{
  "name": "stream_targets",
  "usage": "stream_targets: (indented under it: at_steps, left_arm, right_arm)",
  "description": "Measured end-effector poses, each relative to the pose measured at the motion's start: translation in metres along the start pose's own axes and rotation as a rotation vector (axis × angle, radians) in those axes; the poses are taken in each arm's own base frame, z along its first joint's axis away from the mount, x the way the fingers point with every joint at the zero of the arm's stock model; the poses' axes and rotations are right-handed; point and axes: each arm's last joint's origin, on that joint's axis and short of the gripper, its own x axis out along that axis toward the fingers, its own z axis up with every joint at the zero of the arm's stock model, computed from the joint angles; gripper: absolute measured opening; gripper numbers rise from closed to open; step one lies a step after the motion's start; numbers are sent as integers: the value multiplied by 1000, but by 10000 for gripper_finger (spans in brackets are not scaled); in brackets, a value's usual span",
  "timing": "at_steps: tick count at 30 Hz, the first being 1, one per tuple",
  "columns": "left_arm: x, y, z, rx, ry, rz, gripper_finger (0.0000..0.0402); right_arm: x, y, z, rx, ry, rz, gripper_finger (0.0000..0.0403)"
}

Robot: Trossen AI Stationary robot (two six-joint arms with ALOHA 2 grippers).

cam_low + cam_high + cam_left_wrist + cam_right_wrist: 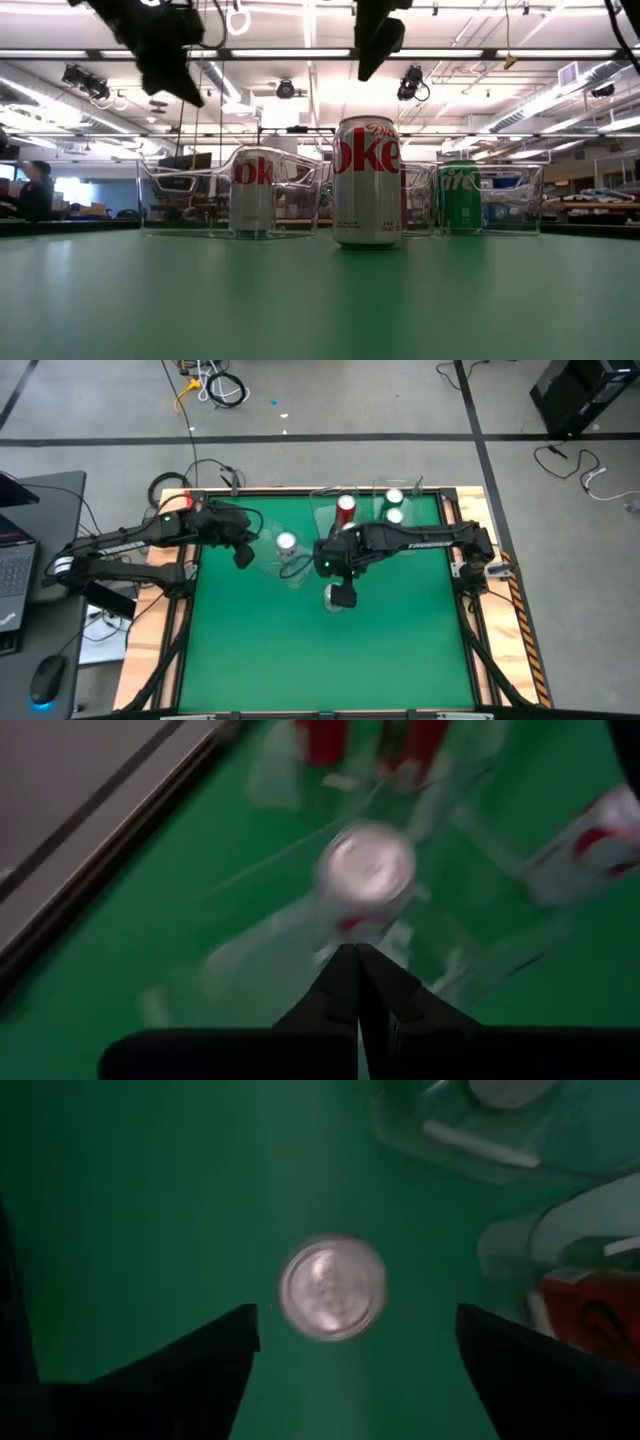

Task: Sort soda cans
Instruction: Put the red-silver soda can into the left transparent bin

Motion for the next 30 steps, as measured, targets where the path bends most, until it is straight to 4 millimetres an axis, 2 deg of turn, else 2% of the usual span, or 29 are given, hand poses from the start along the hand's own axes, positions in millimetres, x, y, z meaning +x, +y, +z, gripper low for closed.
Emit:
stream_targets:
  at_steps: [6, 8, 11, 16, 19, 21, 26, 30]
  left_arm:
    - [29, -10, 19, 9, -61, -144, 9]
    - [40, -17, 23, 40, -62, -248, 15]
    - [54, -30, 27, 64, -70, -349, 11]
    - [74, -39, 24, 85, -23, -320, 4]
    - [73, -41, 23, 110, -22, -303, 4]
    - [68, -41, 23, 117, -35, -297, 2]
    - [46, -35, 25, 138, -68, -225, 2]
    - [31, -29, 22, 143, -55, -157, 2]
  right_arm:
    - [-3, 14, -6, -38, 17, 14, 346]
    - [-4, 16, -8, -45, 24, 10, 338]
    - [-6, 16, -13, -48, 53, 1, 315]
    - [-7, 16, -14, -52, 71, -4, 266]
    - [-2, 17, -9, -52, 37, 9, 257]
    - [4, 16, -6, -43, 49, 17, 265]
    - [17, 10, -1, -22, 66, 25, 310]
    - [36, 10, 3, -18, 111, 17, 342]
